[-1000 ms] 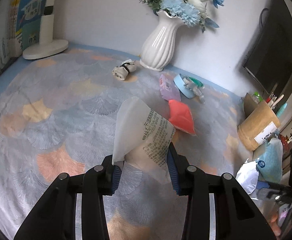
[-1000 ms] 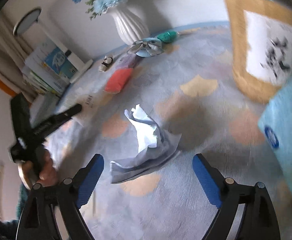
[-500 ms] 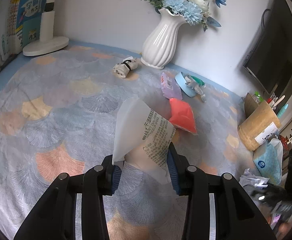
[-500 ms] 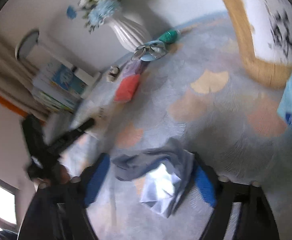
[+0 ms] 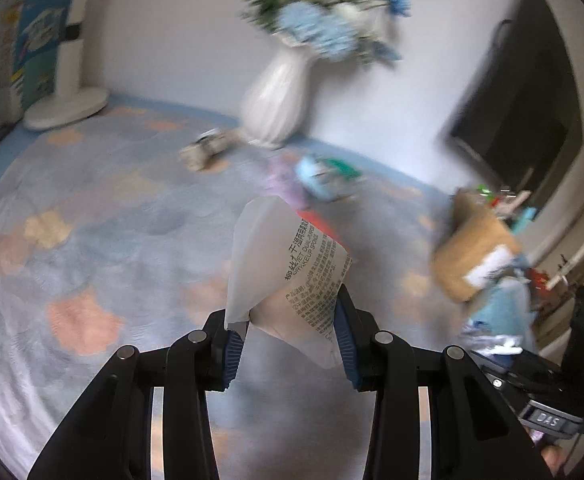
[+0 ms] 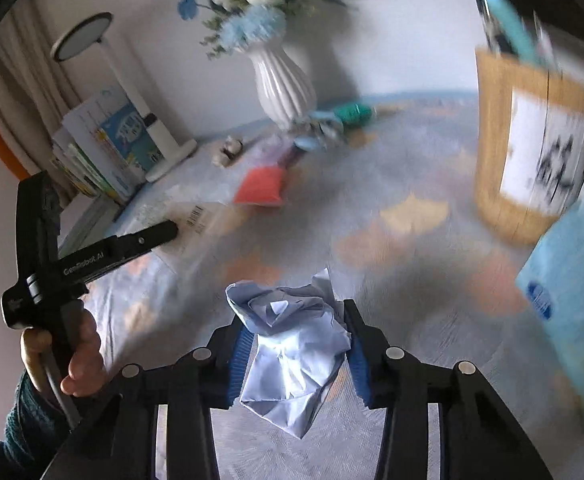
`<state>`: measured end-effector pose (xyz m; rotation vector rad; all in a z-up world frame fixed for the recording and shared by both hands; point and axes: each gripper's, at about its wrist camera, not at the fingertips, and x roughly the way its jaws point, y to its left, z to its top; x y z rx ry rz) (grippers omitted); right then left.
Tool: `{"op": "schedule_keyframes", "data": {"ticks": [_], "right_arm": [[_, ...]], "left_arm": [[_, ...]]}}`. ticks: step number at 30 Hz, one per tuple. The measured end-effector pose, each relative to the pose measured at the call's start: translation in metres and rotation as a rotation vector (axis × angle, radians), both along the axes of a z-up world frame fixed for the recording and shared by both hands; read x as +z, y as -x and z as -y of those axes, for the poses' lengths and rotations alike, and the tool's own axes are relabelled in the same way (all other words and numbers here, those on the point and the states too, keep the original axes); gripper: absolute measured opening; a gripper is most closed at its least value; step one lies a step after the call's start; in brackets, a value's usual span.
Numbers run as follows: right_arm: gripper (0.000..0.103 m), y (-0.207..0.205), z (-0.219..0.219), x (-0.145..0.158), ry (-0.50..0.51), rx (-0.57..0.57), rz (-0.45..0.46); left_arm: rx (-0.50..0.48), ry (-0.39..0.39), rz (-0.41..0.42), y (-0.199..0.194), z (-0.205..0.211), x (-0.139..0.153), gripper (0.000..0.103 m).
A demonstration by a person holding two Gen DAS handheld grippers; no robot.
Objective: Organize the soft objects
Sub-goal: 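Carry the tissue and blue paper to the woven tray and release them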
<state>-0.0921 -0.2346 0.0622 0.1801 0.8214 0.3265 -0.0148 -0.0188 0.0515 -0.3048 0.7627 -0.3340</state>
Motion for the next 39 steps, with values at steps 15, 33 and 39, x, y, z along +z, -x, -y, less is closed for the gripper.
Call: {"op": "schedule_keyframes", "data": {"ticks": [15,33,39], "right_arm": [[0.042,0.046,0.096,0.069,-0.009,-0.175,0.23],[0.042,0.069,0.261,0.104,-0.135,-0.546,0.303],[0.043,0.035,0.311,0.115,-0.228,-0.651,0.296]], "left_arm": [[-0.363,-0.05,0.114,0.036,0.142,0.06,0.037],[-0.538,-0.071,0.215,0.006,0.322,0.119,0.037],[-0.472,-0.161,0.213,-0.023,0.365,0.11,0.037]]}}
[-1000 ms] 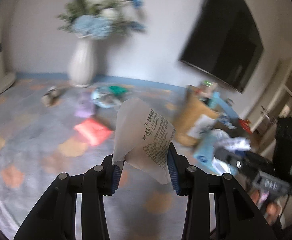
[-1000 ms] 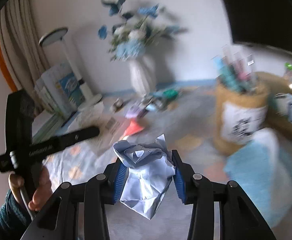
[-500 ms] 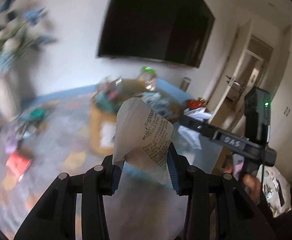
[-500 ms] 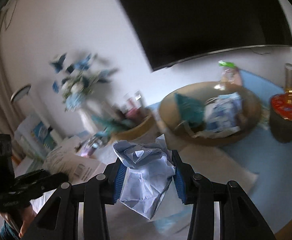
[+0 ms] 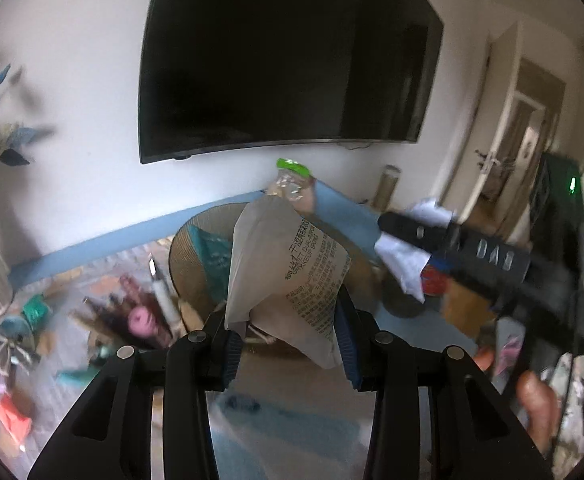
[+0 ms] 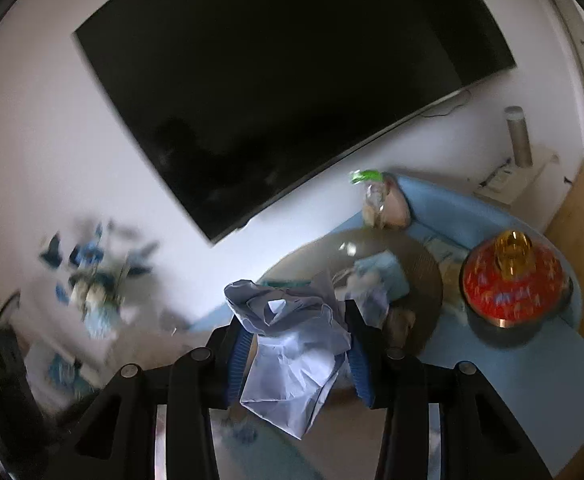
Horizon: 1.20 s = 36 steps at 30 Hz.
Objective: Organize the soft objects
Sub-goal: 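Carry the tissue and blue paper to the woven tray and release them, then return both open tools to the remaining items on the bed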
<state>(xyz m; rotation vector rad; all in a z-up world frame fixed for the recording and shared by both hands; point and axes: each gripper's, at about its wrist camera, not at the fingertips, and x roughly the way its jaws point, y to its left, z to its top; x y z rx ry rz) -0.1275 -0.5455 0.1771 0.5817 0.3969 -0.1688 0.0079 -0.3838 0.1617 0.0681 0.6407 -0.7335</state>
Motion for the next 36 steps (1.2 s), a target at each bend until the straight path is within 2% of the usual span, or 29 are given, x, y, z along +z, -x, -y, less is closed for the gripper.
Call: {"op": "schedule_keyframes", "data": {"ticks": [4,8,9,11,12,13,14,15,17,21,25,28,32,33,36], "right_arm": [[0.043,-0.039,0.02,0.004,-0.009,-0.042,-0.037],[0.044,-0.076,0.025,0.005,0.026,-0.047,-0.085],[0.047,-0.082,0.024,0.005,0.042,-0.046,-0.097],[0.054,-0.1,0.024,0.004,0.088,-0.05,-0.143],[0.065,-0.107,0.025,0.003,0.096,-0.043,-0.157],[0.069,-0.113,0.027,0.001,0.097,-0.031,-0.17],[0.075,-0.117,0.029,0.0,0.091,-0.019,-0.179],[0.075,-0.118,0.031,-0.002,0.081,-0.012,-0.179],[0.075,-0.114,0.034,-0.003,0.075,-0.012,-0.174],[0.076,-0.098,0.038,-0.006,0.048,-0.021,-0.182],[0.076,-0.069,0.038,-0.008,-0.008,-0.026,-0.17],[0.076,-0.048,0.026,-0.004,-0.003,-0.018,-0.162],[0.077,-0.019,-0.003,0.007,0.026,0.023,-0.135],[0.08,-0.014,-0.011,0.01,0.034,0.034,-0.127],[0.082,-0.001,-0.04,0.018,0.06,0.085,-0.093]], "left_arm": [[0.015,-0.072,0.028,-0.015,0.021,-0.011,0.037],[0.049,-0.136,0.068,-0.027,0.039,-0.019,0.04],[0.062,-0.151,0.076,-0.03,0.042,-0.021,0.041],[0.07,-0.167,0.085,-0.035,0.047,-0.026,0.049],[0.065,-0.171,0.083,-0.035,0.048,-0.028,0.057],[0.063,-0.172,0.088,-0.033,0.049,-0.029,0.074],[0.062,-0.169,0.106,-0.031,0.048,-0.028,0.081],[0.068,-0.165,0.131,-0.028,0.046,-0.027,0.084],[0.073,-0.175,0.175,-0.019,0.042,-0.023,0.084],[0.073,-0.173,0.208,0.0,0.029,-0.012,0.084],[0.087,-0.139,0.225,0.022,0.0,0.001,0.085],[0.113,-0.105,0.219,0.037,-0.036,0.01,0.085],[0.211,-0.065,0.196,0.049,-0.103,0.017,0.085],[0.237,-0.058,0.19,0.05,-0.119,0.017,0.085],[0.357,-0.048,0.168,0.053,-0.177,0.013,0.085]]}}
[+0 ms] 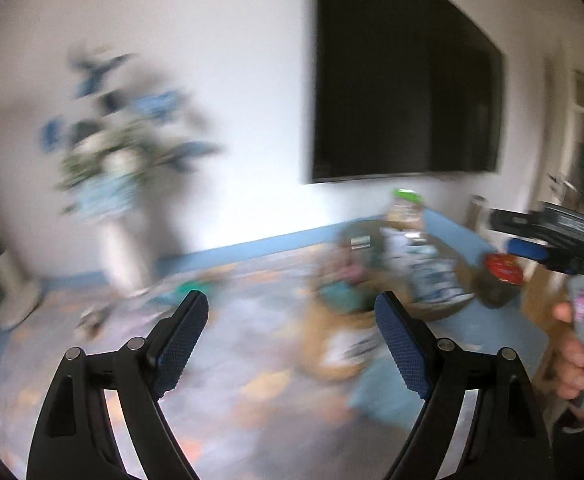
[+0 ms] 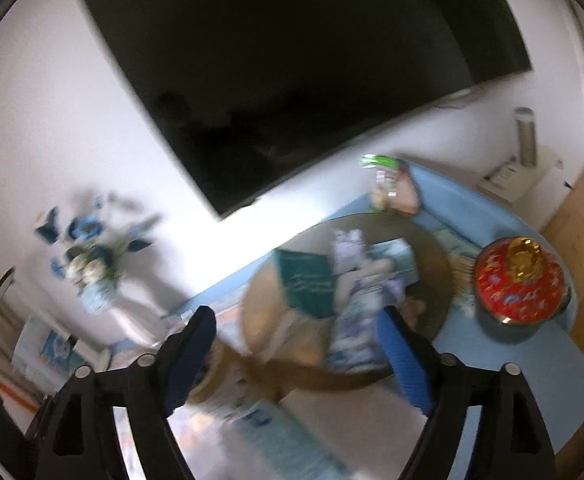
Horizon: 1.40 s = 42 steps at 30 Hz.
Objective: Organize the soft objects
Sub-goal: 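Return both open tools to the remaining items on the bed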
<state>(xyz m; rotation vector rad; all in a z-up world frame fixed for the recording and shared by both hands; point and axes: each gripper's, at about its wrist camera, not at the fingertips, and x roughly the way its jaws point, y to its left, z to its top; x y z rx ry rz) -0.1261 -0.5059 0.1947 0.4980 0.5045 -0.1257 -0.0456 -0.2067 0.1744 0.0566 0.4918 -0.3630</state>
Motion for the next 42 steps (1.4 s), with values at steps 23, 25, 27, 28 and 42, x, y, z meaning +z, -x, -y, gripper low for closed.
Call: {"op": "schedule_keyframes", "data": {"ticks": [23,25,27,28,42], "right_arm": [[0.092,-0.102,-0.287,-0.133,0.17,0.555,-0.266],[0.092,-0.111,-0.288,-0.148,0.163,0.539,-0.293],[0.092,-0.117,-0.289,-0.162,0.158,0.523,-0.314],[0.092,-0.12,-0.29,-0.166,0.163,0.515,-0.328],[0.103,-0.122,-0.327,-0.179,0.469,0.485,-0.414]], "left_arm": [[0.363,0.011,-0.369,-0.043,-0.226,-0.155,0.085],[0.374,0.021,-0.384,-0.046,-0.23,-0.163,0.085],[0.379,0.051,-0.414,-0.048,-0.234,-0.168,0.085],[0.382,0.069,-0.409,-0.048,-0.237,-0.168,0.085],[0.366,-0.103,-0.434,-0.056,-0.21,-0.176,0.102]]}}
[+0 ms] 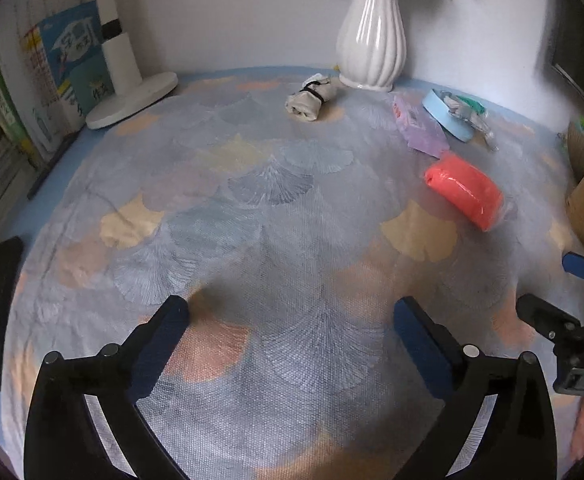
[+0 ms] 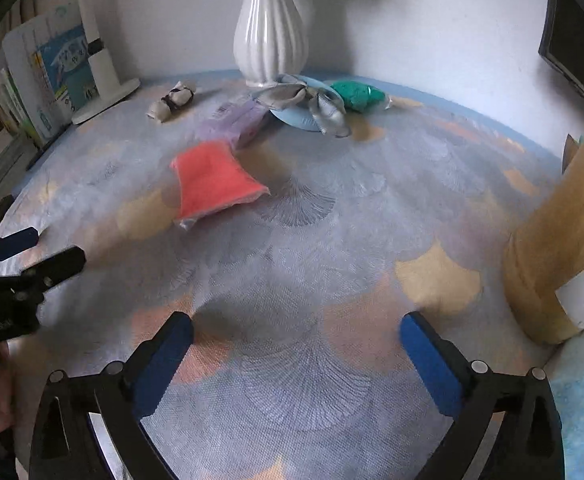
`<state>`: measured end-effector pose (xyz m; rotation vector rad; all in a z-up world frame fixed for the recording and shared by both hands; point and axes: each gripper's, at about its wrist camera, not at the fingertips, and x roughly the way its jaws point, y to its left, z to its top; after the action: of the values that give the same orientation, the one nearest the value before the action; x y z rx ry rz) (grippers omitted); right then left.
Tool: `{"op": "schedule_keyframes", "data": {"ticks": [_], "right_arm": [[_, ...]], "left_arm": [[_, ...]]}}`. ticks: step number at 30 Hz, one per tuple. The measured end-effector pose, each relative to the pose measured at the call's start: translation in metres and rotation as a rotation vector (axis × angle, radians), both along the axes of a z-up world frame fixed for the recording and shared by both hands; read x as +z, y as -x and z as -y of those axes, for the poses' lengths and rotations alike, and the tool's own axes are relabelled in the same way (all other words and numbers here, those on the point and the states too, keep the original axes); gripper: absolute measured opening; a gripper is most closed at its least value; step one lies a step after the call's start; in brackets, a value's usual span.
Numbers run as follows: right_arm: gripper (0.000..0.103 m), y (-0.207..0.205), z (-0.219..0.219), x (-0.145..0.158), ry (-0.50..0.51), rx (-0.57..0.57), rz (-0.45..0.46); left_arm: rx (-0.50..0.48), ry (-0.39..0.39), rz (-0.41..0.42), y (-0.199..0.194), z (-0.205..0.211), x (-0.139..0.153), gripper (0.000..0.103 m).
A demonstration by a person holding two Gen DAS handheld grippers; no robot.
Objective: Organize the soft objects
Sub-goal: 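Return both open tools to the remaining items on the bed, then grasp the white plush toy with the left tool while the right tool grasps the red packet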
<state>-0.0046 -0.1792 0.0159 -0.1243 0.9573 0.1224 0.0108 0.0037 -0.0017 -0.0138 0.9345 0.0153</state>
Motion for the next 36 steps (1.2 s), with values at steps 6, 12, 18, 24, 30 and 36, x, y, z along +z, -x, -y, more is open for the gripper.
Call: {"op": "schedule_keyframes", "data": {"ticks": [6,12,18,24,30,36], "right_arm": [[0.103,-0.002,0.003,0.0,-0.013,-0.001,-0.003],[0.103,-0.001,0.001,-0.001,-0.012,0.0,-0.002],[0.103,-0.003,0.002,0.0,-0.019,-0.002,-0.027],[0.103,-0.027,-0.006,0.009,-0.085,0.022,-0.13],[0.103,-0.053,-0.024,0.032,-0.138,0.081,-0.021],[0.103,-0.073,-0.037,0.014,-0.19,0.101,-0.006]], "left_arm": [[0.0,0.006,0.0,0.0,-0.001,0.0,0.102],[0.001,0.005,-0.001,0.0,0.0,0.0,0.102],[-0.04,0.029,-0.083,-0.008,0.0,0.007,0.102],[-0.114,-0.008,0.063,-0.042,-0.009,0.063,0.102],[-0.139,-0.036,0.092,-0.109,-0.017,0.056,0.099],[-0.149,-0.017,0.082,-0.156,-0.016,0.028,0.09]]}}
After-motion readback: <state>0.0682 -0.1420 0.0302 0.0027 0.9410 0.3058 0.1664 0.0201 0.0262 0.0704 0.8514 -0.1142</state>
